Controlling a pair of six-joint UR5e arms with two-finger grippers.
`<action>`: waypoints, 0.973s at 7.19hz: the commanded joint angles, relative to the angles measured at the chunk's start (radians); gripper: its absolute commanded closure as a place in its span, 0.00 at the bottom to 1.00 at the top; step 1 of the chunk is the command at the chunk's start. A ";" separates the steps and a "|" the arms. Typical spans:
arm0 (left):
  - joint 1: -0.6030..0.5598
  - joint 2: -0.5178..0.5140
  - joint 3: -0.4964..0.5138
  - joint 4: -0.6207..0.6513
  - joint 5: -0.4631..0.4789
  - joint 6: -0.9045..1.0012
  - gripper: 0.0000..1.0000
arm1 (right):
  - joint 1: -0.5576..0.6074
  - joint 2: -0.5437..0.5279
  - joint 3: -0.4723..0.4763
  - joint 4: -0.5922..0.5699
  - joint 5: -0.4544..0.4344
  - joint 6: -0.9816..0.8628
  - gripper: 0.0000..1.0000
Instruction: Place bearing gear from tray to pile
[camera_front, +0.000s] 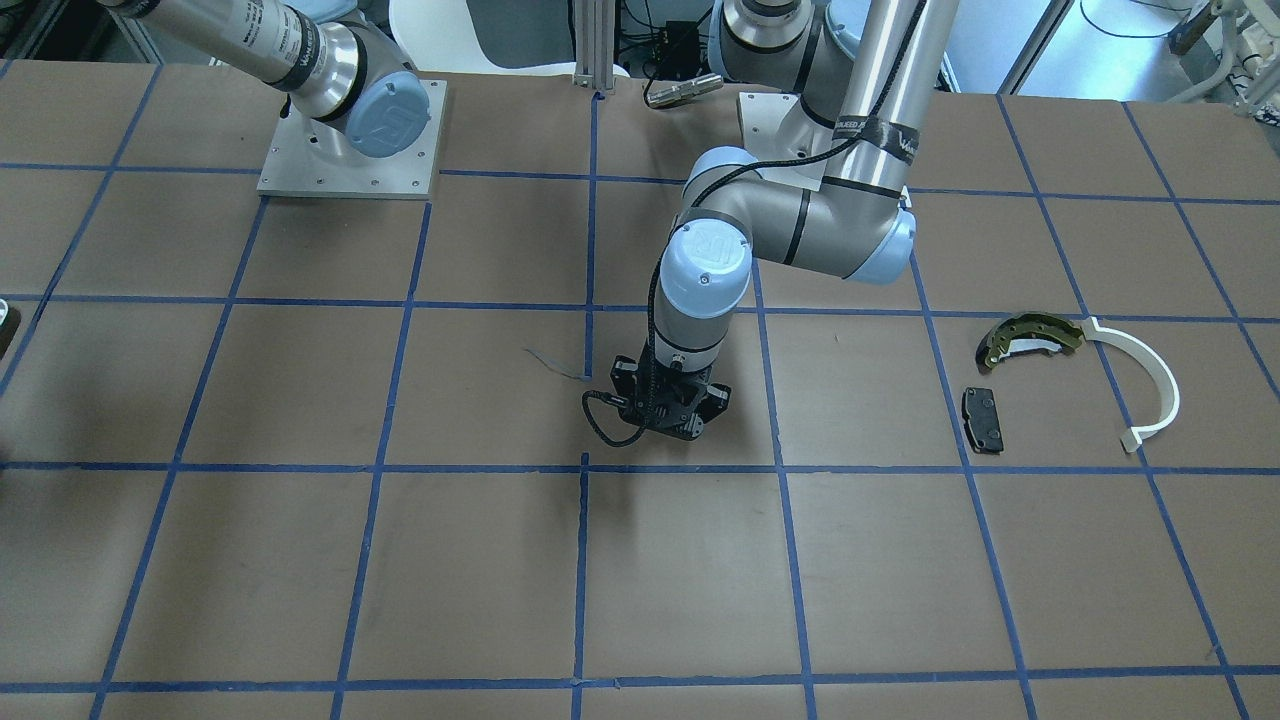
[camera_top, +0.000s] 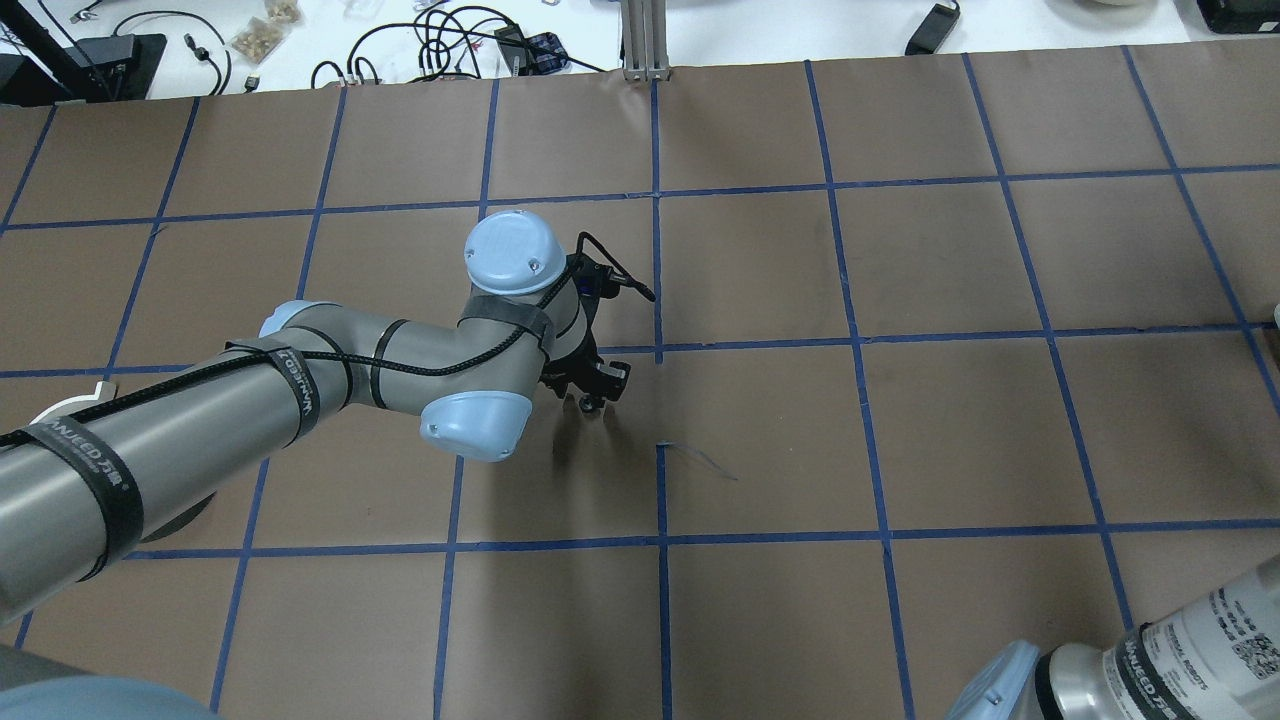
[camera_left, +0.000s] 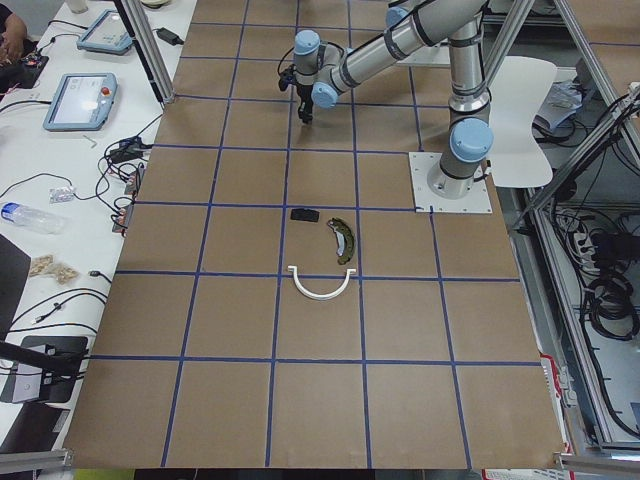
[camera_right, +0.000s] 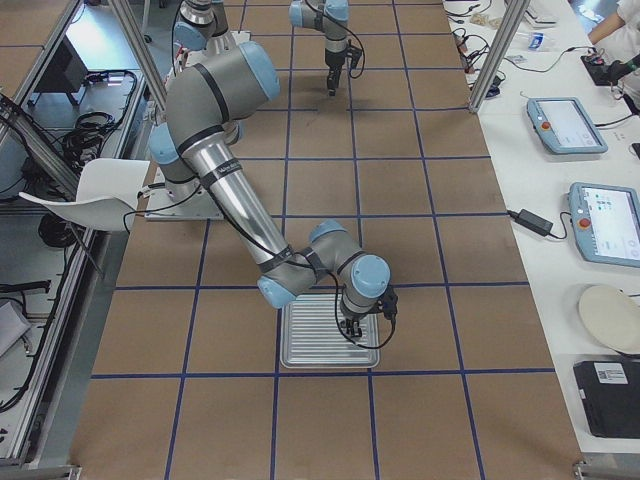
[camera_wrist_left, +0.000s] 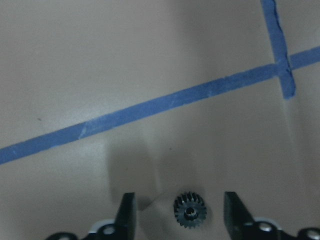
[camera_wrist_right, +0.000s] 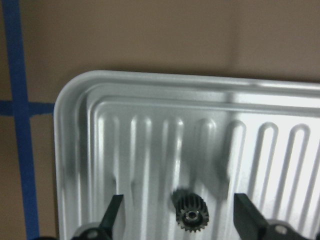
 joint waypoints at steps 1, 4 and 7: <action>0.000 -0.003 0.005 0.000 0.000 -0.003 0.44 | 0.000 -0.003 0.005 0.004 -0.037 -0.001 0.44; 0.000 -0.013 0.003 0.000 0.000 -0.003 0.58 | 0.000 -0.003 0.008 0.003 -0.045 -0.002 0.58; 0.001 -0.010 0.009 0.002 0.001 -0.002 1.00 | 0.000 0.000 0.008 -0.006 -0.045 -0.001 0.74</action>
